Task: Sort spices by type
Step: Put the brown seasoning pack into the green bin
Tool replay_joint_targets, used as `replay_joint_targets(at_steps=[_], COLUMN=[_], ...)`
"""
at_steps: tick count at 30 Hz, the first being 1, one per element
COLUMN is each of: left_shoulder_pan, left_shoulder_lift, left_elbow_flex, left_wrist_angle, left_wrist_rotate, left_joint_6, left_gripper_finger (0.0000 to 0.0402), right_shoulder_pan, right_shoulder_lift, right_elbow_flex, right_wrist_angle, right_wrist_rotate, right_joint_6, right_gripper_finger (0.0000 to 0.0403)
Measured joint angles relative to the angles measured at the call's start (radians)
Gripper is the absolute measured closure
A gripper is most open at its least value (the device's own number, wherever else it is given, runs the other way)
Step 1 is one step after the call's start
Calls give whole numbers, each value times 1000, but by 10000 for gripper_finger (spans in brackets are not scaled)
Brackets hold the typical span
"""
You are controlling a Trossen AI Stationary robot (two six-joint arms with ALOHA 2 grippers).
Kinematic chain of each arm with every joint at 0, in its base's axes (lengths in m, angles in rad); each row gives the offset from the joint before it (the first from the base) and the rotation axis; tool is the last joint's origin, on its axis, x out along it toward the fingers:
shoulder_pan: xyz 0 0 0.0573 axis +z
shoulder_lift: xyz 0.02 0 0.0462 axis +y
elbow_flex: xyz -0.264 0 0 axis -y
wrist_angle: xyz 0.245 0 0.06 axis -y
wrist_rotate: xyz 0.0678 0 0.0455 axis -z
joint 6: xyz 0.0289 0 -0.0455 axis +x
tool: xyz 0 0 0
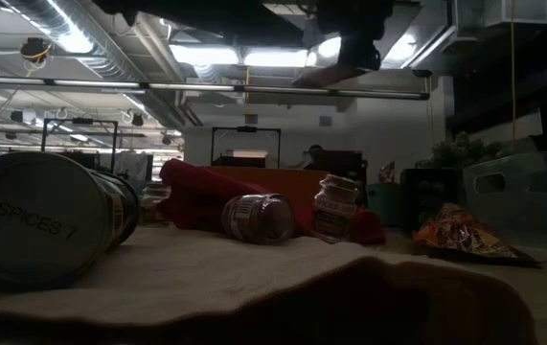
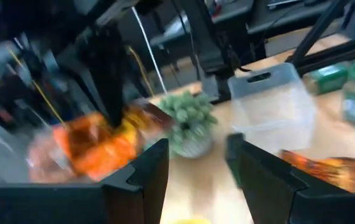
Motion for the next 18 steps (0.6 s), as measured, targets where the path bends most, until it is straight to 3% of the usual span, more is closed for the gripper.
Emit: replay_joint_targets(at_steps=[8, 18], left_shoulder_pan=[-20, -25], left_shoulder_lift=[125, 193], left_elbow_flex=[0, -1], left_wrist_angle=[181, 362], left_wrist_rotate=[-146, -208], left_joint_6=[381, 473], left_gripper_finger=[233, 233], right_shoulder_pan=[0, 0], right_shoulder_lift=[0, 11], right_elbow_flex=[0, -1], right_wrist_angle=[-5, -12], right_wrist_rotate=[-177, -235], right_joint_6=[114, 189], right_gripper_finger=[387, 387])
